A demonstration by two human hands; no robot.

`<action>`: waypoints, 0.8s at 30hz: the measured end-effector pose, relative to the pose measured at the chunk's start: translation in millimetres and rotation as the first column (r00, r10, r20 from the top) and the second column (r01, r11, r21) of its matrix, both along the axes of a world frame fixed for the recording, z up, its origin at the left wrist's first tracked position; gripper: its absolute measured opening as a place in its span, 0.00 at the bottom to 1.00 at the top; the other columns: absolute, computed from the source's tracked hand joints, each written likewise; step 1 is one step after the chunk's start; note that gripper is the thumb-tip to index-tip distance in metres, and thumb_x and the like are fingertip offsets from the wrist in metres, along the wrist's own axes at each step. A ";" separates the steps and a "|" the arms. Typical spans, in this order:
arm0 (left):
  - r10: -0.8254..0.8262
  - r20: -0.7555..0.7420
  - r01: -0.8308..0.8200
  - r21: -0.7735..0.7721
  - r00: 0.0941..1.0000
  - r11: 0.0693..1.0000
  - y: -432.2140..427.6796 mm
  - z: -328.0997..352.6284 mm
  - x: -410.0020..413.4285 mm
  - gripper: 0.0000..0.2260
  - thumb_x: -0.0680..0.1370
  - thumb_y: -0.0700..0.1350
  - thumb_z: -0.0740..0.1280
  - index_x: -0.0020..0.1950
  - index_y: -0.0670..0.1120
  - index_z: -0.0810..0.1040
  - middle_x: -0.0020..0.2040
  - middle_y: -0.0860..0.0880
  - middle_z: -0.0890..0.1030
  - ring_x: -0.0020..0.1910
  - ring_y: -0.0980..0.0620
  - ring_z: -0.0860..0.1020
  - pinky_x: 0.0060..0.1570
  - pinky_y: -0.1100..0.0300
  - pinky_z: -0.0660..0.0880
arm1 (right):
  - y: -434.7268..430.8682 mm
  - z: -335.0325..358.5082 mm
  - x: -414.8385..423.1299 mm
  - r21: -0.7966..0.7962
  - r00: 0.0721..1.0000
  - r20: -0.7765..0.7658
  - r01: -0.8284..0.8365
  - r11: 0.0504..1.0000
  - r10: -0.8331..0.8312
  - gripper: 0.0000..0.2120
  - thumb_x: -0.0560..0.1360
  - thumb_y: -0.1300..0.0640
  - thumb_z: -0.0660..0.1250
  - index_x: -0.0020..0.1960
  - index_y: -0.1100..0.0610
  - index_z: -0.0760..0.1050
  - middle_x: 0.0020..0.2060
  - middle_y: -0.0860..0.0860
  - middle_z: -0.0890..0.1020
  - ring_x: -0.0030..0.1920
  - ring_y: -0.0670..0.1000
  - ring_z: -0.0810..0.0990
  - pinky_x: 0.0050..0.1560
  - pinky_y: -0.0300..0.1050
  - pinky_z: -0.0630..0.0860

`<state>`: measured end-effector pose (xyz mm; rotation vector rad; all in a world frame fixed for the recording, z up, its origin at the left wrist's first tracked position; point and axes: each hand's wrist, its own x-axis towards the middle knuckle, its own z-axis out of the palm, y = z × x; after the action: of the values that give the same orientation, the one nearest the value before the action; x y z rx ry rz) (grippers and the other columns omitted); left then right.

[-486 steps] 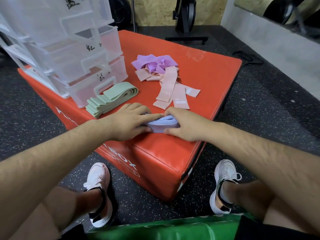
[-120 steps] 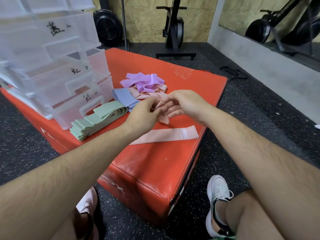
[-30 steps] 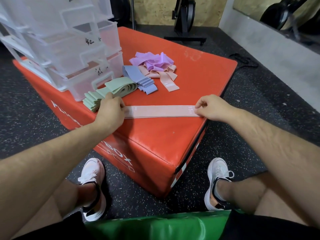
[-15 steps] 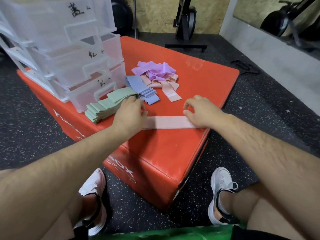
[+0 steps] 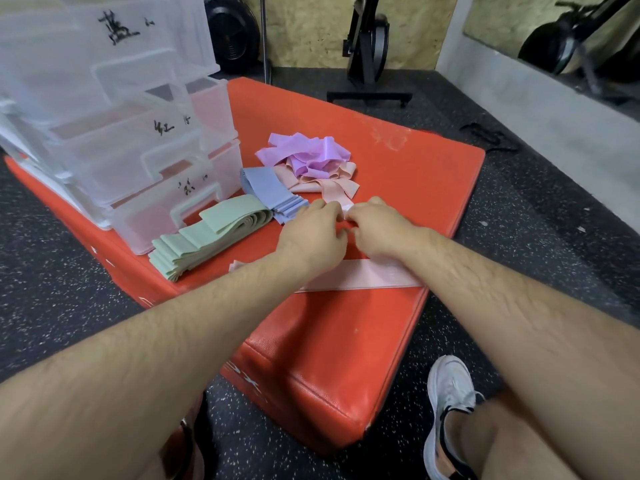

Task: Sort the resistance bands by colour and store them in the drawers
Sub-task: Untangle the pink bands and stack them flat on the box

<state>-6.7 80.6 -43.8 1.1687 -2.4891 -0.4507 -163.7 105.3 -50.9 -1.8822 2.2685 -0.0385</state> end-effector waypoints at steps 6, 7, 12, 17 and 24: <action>0.032 -0.062 -0.027 0.085 0.998 0.996 1.5 1.8 -1.2 0.11 0.78 0.48 0.63 0.58 0.46 0.76 0.56 0.47 0.77 0.54 0.48 0.76 0.50 0.57 0.72 | 27.7 19.5 -7.0 -0.113 0.976 0.210 0.074 0.991 -0.049 0.15 0.79 0.61 0.60 0.60 0.58 0.82 0.59 0.54 0.83 0.61 0.56 0.77 0.60 0.43 0.72; 0.032 -0.076 -0.023 0.108 0.997 0.994 3.4 3.3 -0.5 0.11 0.78 0.48 0.64 0.58 0.46 0.76 0.56 0.47 0.78 0.54 0.49 0.76 0.49 0.59 0.70 | 33.6 26.0 -5.7 -0.126 0.955 0.289 0.111 0.986 -0.071 0.14 0.80 0.61 0.61 0.61 0.58 0.82 0.59 0.53 0.83 0.59 0.53 0.79 0.57 0.39 0.71; 0.072 -0.377 0.088 0.389 0.924 0.917 29.6 13.9 0.9 0.14 0.75 0.52 0.71 0.56 0.48 0.74 0.52 0.53 0.81 0.50 0.58 0.80 0.50 0.61 0.77 | 74.4 51.9 4.2 -0.135 0.760 0.640 0.255 0.957 -0.112 0.13 0.78 0.65 0.65 0.57 0.57 0.84 0.41 0.46 0.84 0.33 0.38 0.77 0.36 0.32 0.73; 0.074 -0.492 0.125 0.359 0.868 0.925 54.2 30.0 9.1 0.14 0.74 0.51 0.73 0.57 0.51 0.76 0.50 0.57 0.81 0.51 0.60 0.80 0.53 0.61 0.77 | 99.1 71.1 24.3 -0.159 0.511 0.859 0.267 0.950 0.001 0.16 0.77 0.75 0.59 0.58 0.63 0.80 0.51 0.60 0.83 0.44 0.50 0.80 0.38 0.35 0.77; 0.115 -0.563 0.116 0.359 0.818 0.926 57.9 47.1 31.0 0.16 0.77 0.32 0.58 0.56 0.46 0.80 0.44 0.48 0.83 0.38 0.55 0.84 0.40 0.62 0.79 | 87.5 71.9 24.4 -0.332 0.700 0.701 0.151 0.931 0.136 0.19 0.74 0.72 0.63 0.56 0.51 0.76 0.56 0.55 0.79 0.36 0.48 0.78 0.36 0.40 0.77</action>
<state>24.3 138.5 3.3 0.9613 -1.9097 -1.1448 -139.3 192.8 21.0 -1.5759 1.7668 -1.0813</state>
